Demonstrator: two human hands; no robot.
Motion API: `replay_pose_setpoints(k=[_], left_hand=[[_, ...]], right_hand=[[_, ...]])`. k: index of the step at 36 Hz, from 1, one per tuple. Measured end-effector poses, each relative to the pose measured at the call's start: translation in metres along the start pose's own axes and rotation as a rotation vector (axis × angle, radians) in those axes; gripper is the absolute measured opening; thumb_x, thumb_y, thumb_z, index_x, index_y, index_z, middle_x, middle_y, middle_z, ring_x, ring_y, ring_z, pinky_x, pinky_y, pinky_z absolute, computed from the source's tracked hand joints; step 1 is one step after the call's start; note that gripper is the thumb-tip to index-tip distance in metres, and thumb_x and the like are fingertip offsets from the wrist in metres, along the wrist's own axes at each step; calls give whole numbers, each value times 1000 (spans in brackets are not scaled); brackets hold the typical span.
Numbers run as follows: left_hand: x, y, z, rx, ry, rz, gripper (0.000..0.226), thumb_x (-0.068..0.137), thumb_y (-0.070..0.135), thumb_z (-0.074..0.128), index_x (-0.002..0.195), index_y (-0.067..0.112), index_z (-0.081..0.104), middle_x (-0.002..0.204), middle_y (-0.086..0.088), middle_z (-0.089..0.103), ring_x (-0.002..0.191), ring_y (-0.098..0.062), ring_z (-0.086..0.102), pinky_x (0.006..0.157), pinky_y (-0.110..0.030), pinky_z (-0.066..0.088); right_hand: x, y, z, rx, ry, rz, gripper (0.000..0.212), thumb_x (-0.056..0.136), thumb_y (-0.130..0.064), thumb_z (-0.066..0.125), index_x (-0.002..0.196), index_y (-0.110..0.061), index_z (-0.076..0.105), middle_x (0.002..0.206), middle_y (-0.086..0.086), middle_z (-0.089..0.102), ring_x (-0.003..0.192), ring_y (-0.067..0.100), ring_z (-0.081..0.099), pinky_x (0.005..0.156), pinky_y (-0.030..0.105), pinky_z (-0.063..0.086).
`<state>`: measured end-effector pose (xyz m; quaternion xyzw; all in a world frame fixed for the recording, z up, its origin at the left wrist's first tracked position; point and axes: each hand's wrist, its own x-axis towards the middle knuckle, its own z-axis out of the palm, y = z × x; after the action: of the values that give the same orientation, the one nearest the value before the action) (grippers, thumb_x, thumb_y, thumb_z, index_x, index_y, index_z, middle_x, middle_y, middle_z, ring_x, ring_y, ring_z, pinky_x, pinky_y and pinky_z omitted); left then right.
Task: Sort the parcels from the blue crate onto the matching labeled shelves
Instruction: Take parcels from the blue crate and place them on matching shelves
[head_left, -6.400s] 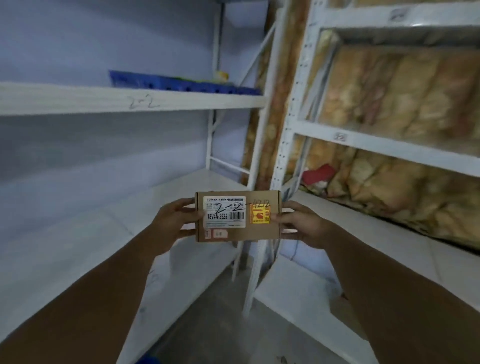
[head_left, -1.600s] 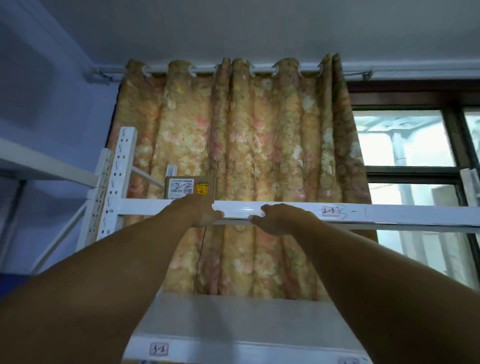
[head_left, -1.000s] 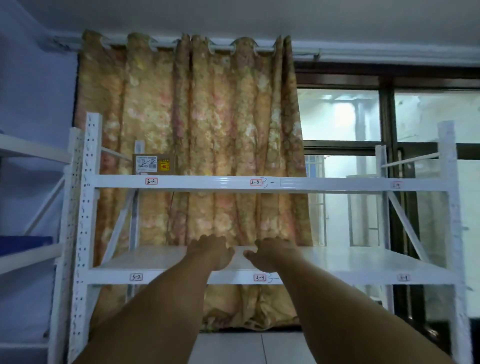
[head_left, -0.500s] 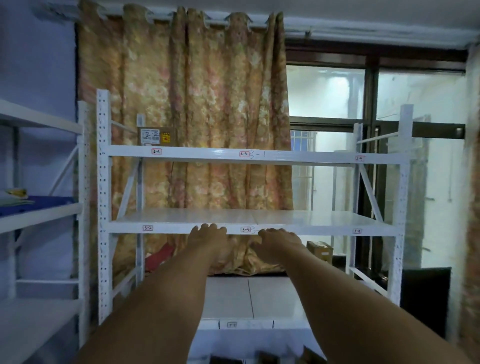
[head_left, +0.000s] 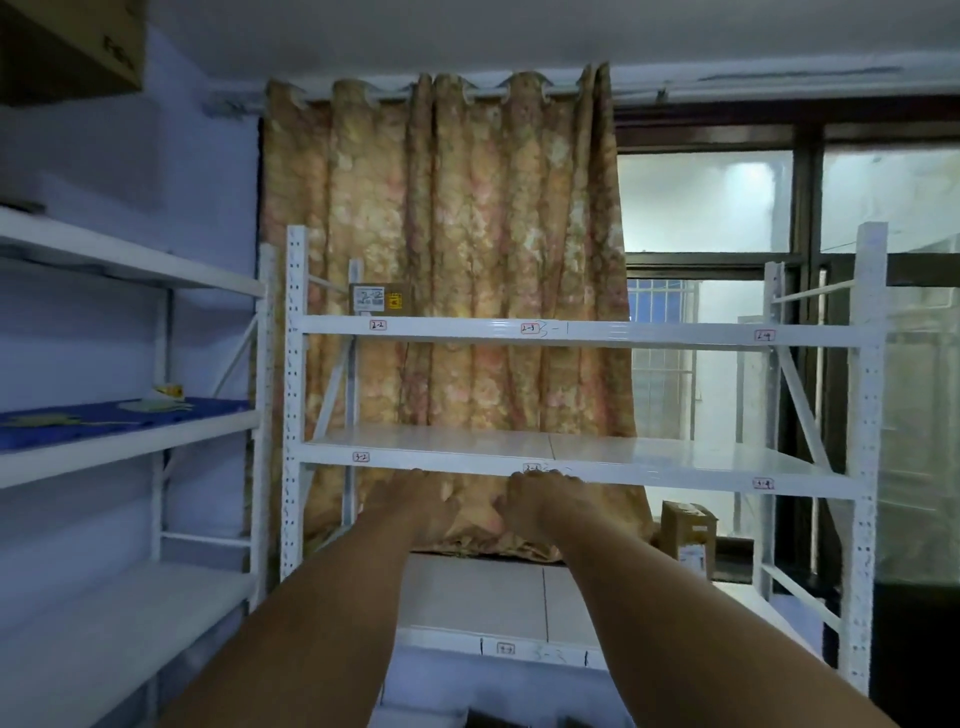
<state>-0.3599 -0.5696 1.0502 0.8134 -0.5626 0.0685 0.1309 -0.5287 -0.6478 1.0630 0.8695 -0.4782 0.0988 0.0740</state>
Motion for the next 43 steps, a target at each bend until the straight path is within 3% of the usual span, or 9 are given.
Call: replay_pose_setpoints(k=[4,8,12,25,33,43], left_hand=[[-26,-28,-6,72,34,-96,55,104,52,29,153,29,42,161,-7,38,141,-32,43,115,-46,36],[-54,-72,-9,254,24,-247,56,104,53,28,152,27,42,158,-6,41,144,-31,38,118,-52,28],[-97,-133,-10,295,7,-375,57,105,54,22,148,26,46,154,-8,44,143,-31,37,119,-50,25],[-261,-363,-7,325,-60,-845,60,107,54,18,150,21,43,156,-11,43,142,-35,40,119,-51,25],[-364,-454,66,251,-189,-1104,58,107,52,19,147,21,46,150,-13,48,140,-34,43,117,-50,29],[-468,-511,187,93,-352,-1336,56,106,53,20,150,28,43,154,-11,43,142,-35,39,117,-50,29]], right_hand=[[3,-35,6,33,-54,-60,63,105,-56,28,156,-21,39,160,8,42,146,32,39,116,48,36],[6,-98,15,78,-58,-166,65,102,-61,30,152,-23,48,157,7,46,144,31,42,118,49,33],[6,-181,28,64,-89,-361,65,100,-63,26,146,-26,53,152,5,52,137,32,49,109,49,40],[-49,-457,82,202,-141,-820,71,106,-63,21,155,-16,41,159,11,43,143,34,42,116,46,35],[-90,-581,160,136,-255,-1052,70,106,-62,22,155,-17,42,158,11,45,141,34,44,114,44,37],[-146,-670,284,10,-481,-1248,71,106,-63,21,158,-17,37,159,11,43,141,33,44,113,43,38]])
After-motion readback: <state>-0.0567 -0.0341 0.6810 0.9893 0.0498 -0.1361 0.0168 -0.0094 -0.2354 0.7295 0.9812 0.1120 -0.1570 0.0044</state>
